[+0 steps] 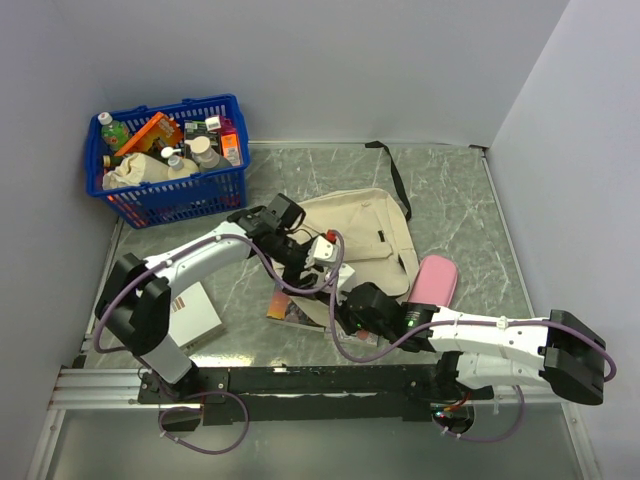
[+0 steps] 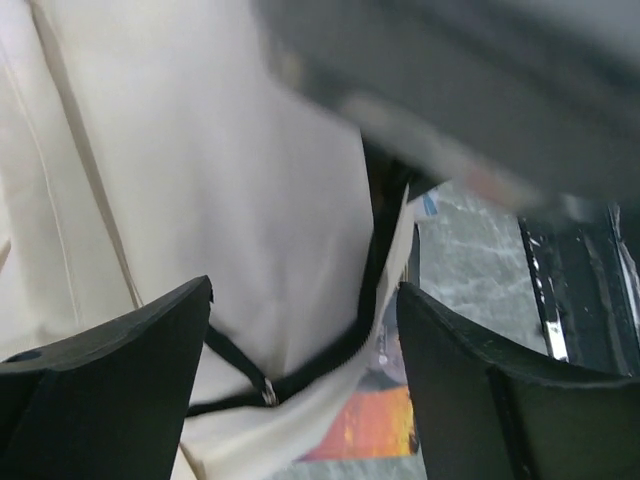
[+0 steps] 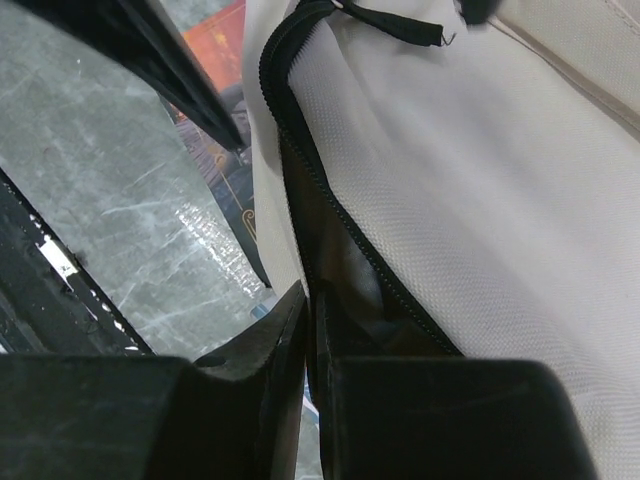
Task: Pack the student bag
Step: Unzip the student bag at the center of the board.
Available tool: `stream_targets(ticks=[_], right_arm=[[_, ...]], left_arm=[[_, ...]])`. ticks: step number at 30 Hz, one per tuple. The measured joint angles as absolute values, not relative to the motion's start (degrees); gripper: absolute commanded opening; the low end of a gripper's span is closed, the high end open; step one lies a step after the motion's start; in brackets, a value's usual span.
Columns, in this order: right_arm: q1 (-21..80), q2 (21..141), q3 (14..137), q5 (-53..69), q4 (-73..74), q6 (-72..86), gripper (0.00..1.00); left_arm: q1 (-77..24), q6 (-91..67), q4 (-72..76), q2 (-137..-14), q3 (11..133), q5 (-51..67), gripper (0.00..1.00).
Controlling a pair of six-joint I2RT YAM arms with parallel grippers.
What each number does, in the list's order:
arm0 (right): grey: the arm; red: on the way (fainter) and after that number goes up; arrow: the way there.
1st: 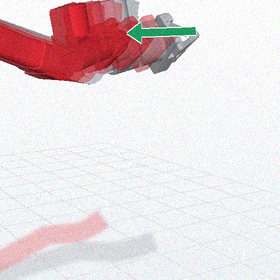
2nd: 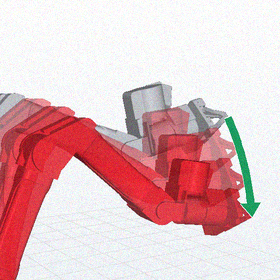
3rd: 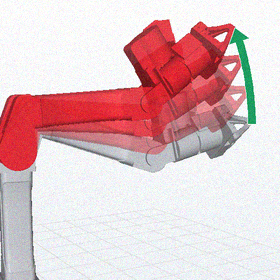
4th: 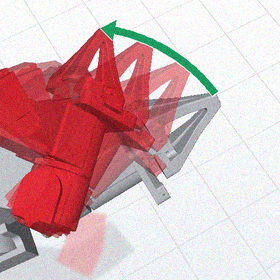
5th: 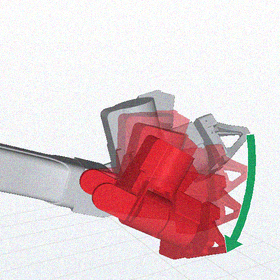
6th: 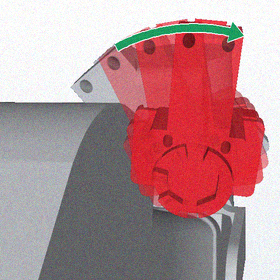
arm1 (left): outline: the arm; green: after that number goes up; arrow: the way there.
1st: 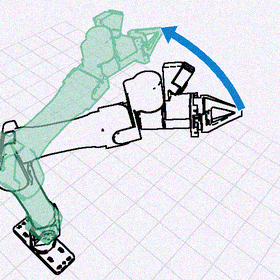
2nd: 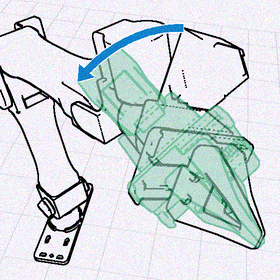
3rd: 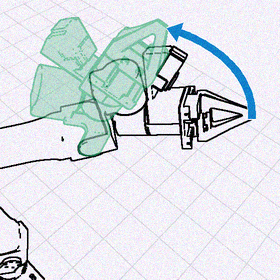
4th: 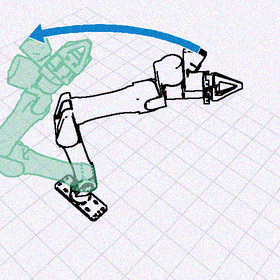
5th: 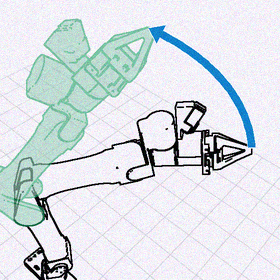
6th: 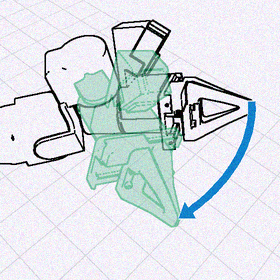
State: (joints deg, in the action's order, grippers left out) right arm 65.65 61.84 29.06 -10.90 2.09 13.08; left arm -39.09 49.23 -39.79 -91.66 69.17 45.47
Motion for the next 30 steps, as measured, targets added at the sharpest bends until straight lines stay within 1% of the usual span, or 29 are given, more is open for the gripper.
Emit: stream_targets(ticks=[2, 5, 6, 8, 9, 11, 12, 15, 20, 25, 27, 30], right_arm=[[65.6, 61.8, 29.1, -10.9, 1.9, 13.1, 0.12], [65.6, 61.8, 29.1, -10.9, 1.5, 13.4, 0.11], [65.6, 61.8, 29.1, -10.9, 1.4, 13.6, 0.11], [65.6, 61.8, 29.1, -11.0, 1.2, 13.9, 0.11], [65.6, 61.8, 29.1, -11.0, 1.2, 14.0, 0.1], [65.6, 61.8, 29.1, -11.0, 1.2, 14.2, 0.11], [65.6, 61.8, 29.1, -11.0, 1.2, 14.3, 0.11], [65.6, 61.8, 29.1, -11.3, 1.2, 14.5, 0.16], [65.7, 60.3, 29.1, -12.9, 0.8, 15.0, 0.17], [64.8, 59.6, 30.1, -15.8, -1.2, 14.9, 0.13], [62.8, 60.4, 31.1, -16.3, -3.6, 15.0, 0.13], [59.4, 63.4, 32.8, -15.5, -7.6, 15.8, 0.13]], left_arm=[[-40.1, 48.3, -38.2, -92.4, 69.2, 45.0, 0.72], [-41.0, 46.1, -35.0, -92.7, 69.2, 43.5, 0.64], [-41.1, 45.5, -34.2, -92.8, 69.2, 43.2, 0.56], [-41.1, 44.2, -32.5, -92.8, 69.2, 42.4, 0.48], [-41.1, 43.6, -31.7, -92.9, 69.2, 42.1, 0.35], [-41.1, 42.3, -30.4, -93.0, 69.2, 41.2, 0.17], [-41.1, 41.6, -29.8, -93.1, 69.2, 40.8, 0.01], [-41.1, 39.9, -28.1, -93.5, 69.2, 38.5, 0.01], [-39.7, 36.8, -27.2, -93.6, 71.5, 34.4, 0.01], [-33.2, 32.0, -26.4, -95.0, 82.1, 30.5, 0.01], [-29.9, 30.2, -25.5, -95.4, 86.7, 29.6, 0.01], [-26.6, 28.5, -23.4, -95.2, 89.3, 28.8, 0.01]])
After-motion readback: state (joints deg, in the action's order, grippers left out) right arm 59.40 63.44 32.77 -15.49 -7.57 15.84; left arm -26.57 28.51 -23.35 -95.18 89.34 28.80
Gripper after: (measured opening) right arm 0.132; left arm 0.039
